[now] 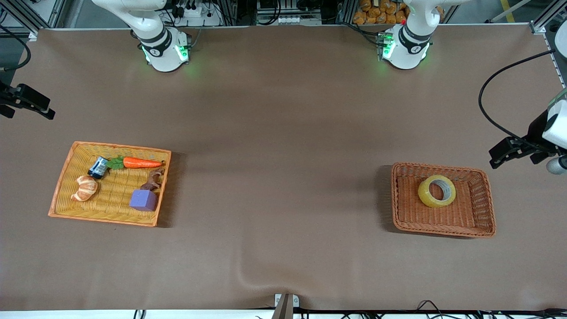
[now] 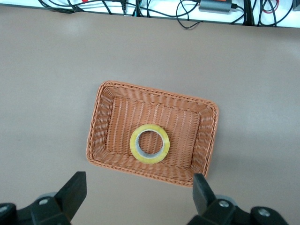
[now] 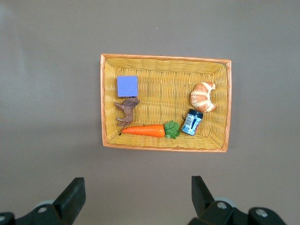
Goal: Transfer tape with both arms
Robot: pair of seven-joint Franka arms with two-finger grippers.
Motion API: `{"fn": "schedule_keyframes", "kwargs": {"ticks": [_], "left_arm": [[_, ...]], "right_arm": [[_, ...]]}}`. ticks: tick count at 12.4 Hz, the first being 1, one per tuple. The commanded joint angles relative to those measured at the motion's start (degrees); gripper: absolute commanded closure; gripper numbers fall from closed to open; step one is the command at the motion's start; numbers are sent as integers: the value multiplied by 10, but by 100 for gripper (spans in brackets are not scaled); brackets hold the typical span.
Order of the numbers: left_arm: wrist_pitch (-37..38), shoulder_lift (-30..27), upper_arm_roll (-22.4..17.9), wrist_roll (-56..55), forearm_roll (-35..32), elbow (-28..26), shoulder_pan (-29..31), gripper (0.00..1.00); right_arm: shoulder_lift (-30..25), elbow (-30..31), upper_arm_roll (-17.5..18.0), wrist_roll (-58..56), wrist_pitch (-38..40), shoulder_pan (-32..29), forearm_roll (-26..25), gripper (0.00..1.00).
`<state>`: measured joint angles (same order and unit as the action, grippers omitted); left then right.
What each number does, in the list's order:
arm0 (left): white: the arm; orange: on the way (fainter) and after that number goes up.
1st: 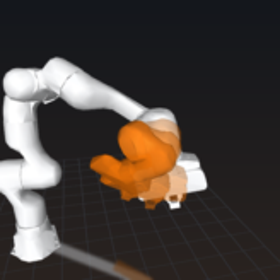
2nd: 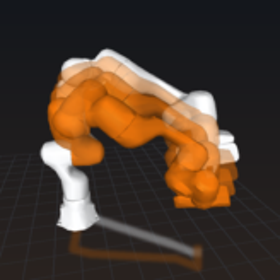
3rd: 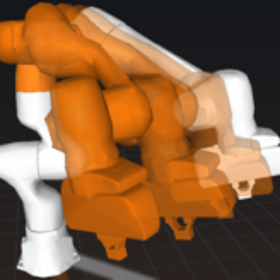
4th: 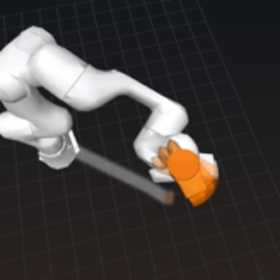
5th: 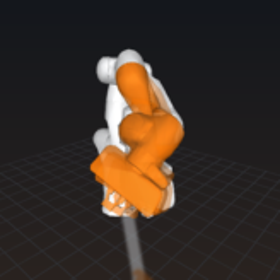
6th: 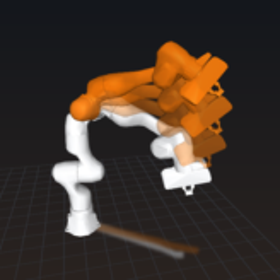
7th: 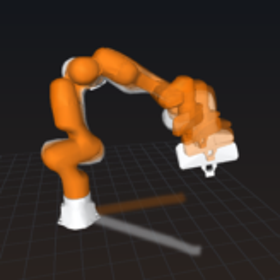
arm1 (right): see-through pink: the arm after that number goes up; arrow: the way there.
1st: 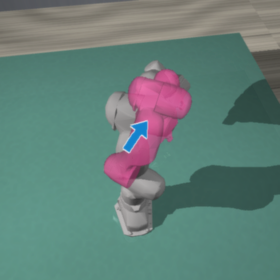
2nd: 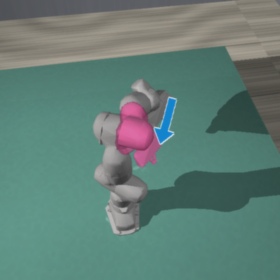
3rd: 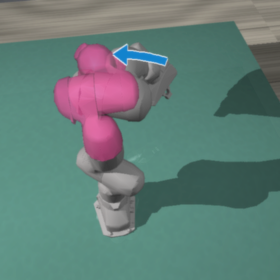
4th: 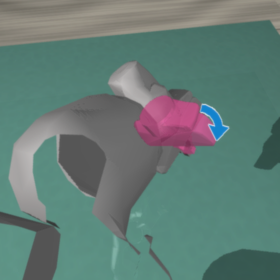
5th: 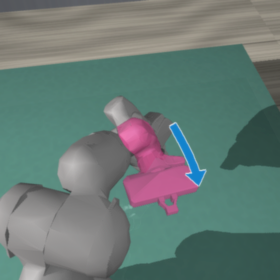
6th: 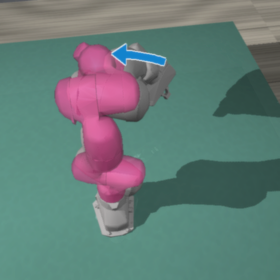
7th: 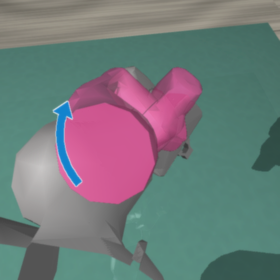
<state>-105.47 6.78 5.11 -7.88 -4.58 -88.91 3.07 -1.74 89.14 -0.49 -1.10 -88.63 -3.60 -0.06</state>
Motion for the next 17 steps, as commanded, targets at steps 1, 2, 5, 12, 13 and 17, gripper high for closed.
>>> {"fn": "schedule_keyframes", "kwargs": {"ticks": [1, 2, 5, 12, 13, 17], "left_arm": [[26, -17, 1, 51, 5, 2, 3, 0], [43, -25, 1, 51, 10, 2, 2, 0], [127, -30, -3, 55, 12, 22, -7, 0], [137, -27, 1, 60, 40, 0, 4, 0], [137, -27, 1, 58, 39, 2, 3, 0], [138, -25, -4, 63, 30, 25, 4, 0]], "right_arm": [[-4, 1, 1, 3, -1, 0, 1, 0], [-4, 1, 1, 3, -1, 0, 1, 0], [-4, 1, 1, 3, -1, 0, 1, 0], [-4, 2, 1, 3, -9, 3, 1, 0], [-4, 1, 1, 3, -13, 4, 1, 0], [-4, 1, 1, 6, -22, 4, 2, 0]]}}
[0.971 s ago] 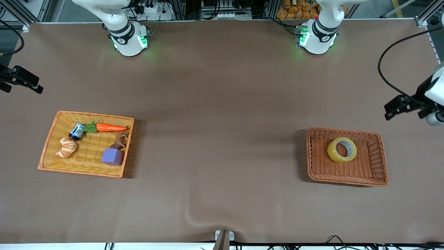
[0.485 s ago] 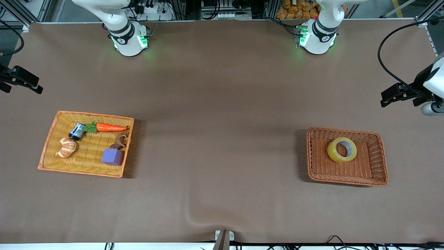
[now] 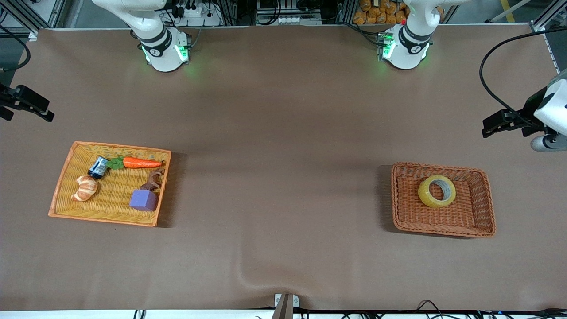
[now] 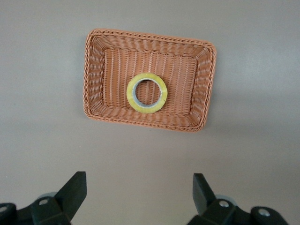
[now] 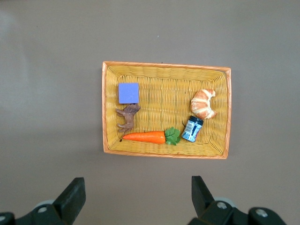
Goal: Transfer tape with both arms
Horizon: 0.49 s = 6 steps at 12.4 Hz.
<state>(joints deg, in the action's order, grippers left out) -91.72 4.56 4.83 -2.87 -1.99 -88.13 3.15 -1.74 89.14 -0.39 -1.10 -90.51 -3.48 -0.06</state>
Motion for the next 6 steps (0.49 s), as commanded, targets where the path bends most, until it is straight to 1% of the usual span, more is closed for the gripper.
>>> {"fn": "schedule_keyframes", "kwargs": {"ticks": [1, 2, 6], "left_arm": [[1, -3, -2, 14, 2, 21, 4, 0], [3, -3, -2, 15, 3, 21, 4, 0], [15, -3, -3, 14, 2, 22, 4, 0]], "right_arm": [[-4, 1, 0, 7, -6, 2, 3, 0], [-4, 1, 0, 7, -7, 1, 13, 0], [-4, 2, 0, 3, -3, 1, 15, 0]]}}
